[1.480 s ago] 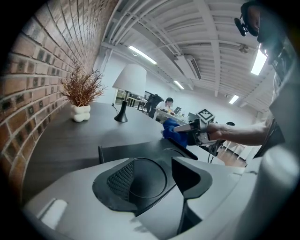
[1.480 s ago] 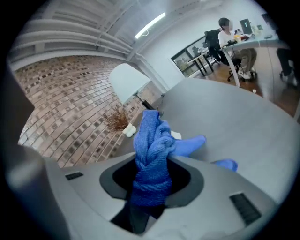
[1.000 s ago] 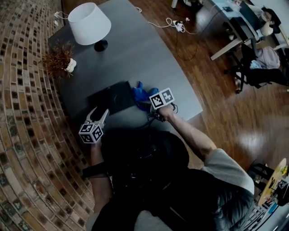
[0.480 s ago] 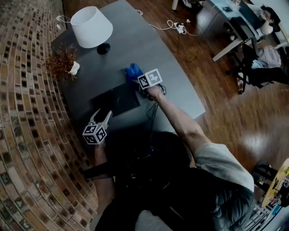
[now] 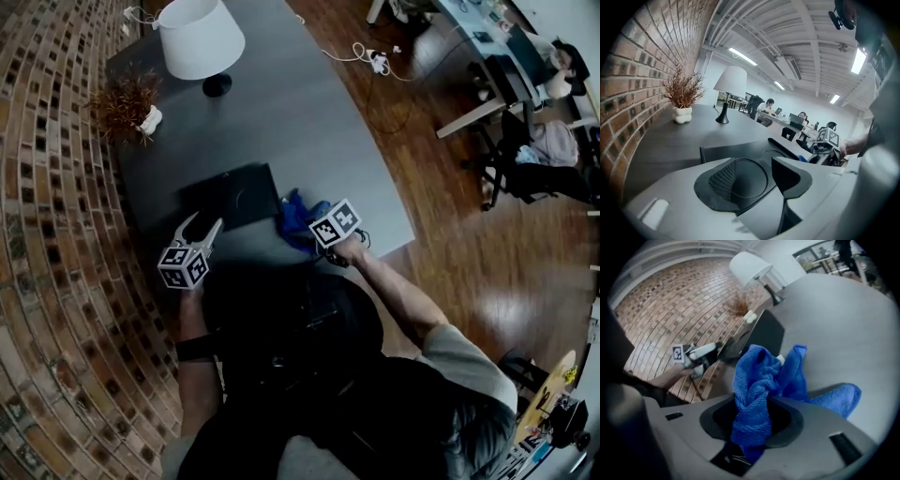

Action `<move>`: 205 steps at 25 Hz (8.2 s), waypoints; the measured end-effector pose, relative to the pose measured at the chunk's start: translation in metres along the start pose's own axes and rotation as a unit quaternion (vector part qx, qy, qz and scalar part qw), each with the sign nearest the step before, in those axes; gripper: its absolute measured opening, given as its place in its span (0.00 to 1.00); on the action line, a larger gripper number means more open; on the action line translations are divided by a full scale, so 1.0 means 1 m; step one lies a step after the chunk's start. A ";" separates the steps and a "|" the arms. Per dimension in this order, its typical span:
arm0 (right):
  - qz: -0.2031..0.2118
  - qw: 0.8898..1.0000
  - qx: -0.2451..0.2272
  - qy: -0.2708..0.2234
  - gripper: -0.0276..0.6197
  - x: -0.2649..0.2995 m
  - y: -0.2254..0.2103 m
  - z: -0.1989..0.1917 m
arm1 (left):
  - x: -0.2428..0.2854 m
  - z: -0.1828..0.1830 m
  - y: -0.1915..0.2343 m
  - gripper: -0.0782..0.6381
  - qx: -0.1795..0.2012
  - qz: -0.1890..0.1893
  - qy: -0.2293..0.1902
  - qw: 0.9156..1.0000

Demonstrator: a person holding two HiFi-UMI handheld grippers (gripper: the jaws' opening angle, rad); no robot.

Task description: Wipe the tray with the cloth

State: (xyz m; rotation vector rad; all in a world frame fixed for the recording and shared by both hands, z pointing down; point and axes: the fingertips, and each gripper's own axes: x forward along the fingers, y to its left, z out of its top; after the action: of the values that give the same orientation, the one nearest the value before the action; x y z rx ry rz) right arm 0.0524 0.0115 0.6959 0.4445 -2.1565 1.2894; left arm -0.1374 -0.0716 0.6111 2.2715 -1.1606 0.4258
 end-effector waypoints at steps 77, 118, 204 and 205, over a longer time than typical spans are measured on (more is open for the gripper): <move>-0.024 0.993 -0.026 -0.116 0.25 0.006 -0.050 0.213 | 0.013 -0.010 -0.024 0.42 -0.141 -0.046 -0.012 0.989; -0.063 0.994 0.016 -0.092 0.25 0.040 -0.025 0.107 | 0.010 -0.006 -0.016 0.42 -0.175 -0.018 -0.056 0.983; -0.291 0.706 -0.575 0.295 0.16 -0.023 -0.110 0.111 | 0.053 -0.039 -0.116 0.42 0.130 -0.076 0.111 0.982; -0.292 0.713 -0.568 0.289 0.16 -0.026 -0.113 0.110 | 0.053 -0.040 -0.115 0.42 0.131 -0.074 0.112 0.982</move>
State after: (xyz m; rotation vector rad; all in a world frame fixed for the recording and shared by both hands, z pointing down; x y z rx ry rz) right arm 0.1003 -0.1394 0.7167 0.1132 -1.6154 -0.3399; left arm -0.0145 -0.0269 0.6325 2.4360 -0.8585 0.7925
